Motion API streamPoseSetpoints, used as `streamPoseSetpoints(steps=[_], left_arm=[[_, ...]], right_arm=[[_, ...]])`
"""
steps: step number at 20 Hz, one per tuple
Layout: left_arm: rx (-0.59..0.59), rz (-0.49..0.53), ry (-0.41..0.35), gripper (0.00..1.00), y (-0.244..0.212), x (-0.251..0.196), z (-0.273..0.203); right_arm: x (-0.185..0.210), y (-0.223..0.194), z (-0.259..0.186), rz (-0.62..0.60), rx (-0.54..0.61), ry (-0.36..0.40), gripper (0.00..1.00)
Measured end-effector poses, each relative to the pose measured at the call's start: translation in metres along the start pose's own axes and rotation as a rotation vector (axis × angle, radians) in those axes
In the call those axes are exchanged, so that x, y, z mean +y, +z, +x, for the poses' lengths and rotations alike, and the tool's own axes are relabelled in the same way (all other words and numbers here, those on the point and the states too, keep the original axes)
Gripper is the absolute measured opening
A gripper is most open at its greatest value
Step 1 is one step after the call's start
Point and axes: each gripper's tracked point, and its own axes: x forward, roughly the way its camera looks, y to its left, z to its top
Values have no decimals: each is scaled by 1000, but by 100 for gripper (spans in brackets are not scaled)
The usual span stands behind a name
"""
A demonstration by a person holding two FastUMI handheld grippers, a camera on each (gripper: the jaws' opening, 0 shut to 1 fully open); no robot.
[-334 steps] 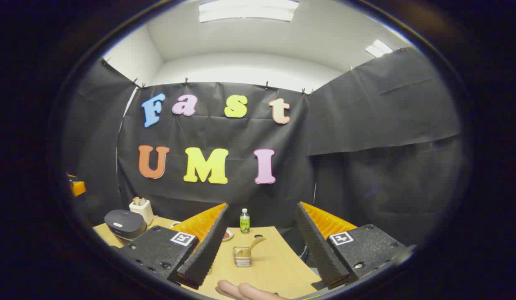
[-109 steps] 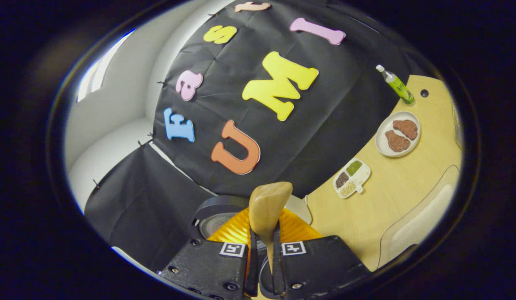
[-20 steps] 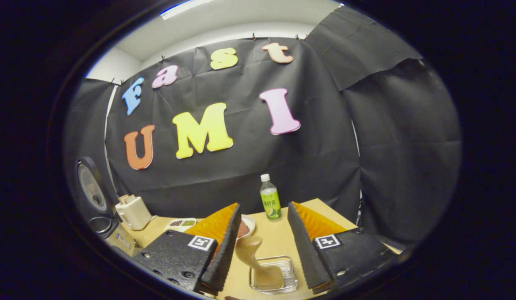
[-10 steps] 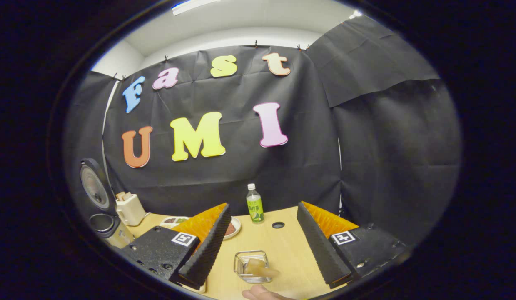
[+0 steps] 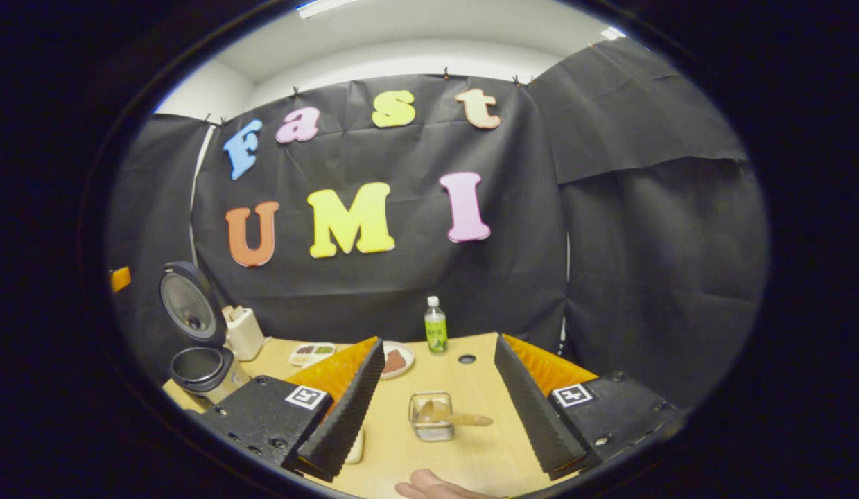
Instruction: Close the left gripper, press the button to open the rice cooker; take a wooden spoon from the chopstick holder with the right hand, scoop a spoonful of rice and pour it into the rice cooker, then put the wooden spoon back into the chopstick holder.
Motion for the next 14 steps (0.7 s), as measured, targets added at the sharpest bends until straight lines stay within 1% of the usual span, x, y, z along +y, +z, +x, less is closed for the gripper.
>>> streamPoseSetpoints(steps=[2, 3, 4, 5, 7, 8, 9, 10, 11, 13, 14], left_arm=[[3, -21, -6, 94, 11, -2, 17], [11, -29, -10, 94, 12, -3, 26], [19, -35, -13, 94, 15, -3, 35], [24, -34, -12, 94, 17, -2, 46], [27, -41, -2, 94, 20, 5, 71], [17, -52, 1, 94, 23, 6, 84], [-16, -56, 18, 94, 30, 13, 98], [-52, -66, 44, 94, 40, 24, 120], [-71, -77, 50, 94, 42, 29, 134], [-73, -89, 57, 94, 35, 33, 157], [-71, -93, 57, 94, 32, 36, 169]], right_arm=[[-4, 14, -14, -36, -50, -24, 100], [-2, 17, -25, -43, -70, -17, 94], [-1, 19, -33, -38, -85, -4, 100], [1, 19, -37, -37, -94, 15, 93], [3, 17, -45, -45, -103, 47, 93], [0, 17, -48, -37, -109, 45, 93], [-2, 20, -51, -13, -127, 38, 100], [-2, 22, -55, 2, -142, 40, 100], [2, 18, -59, 15, -151, 51, 93], [8, 16, -63, 42, -166, 92, 93], [10, 14, -65, 48, -170, 116, 100]])
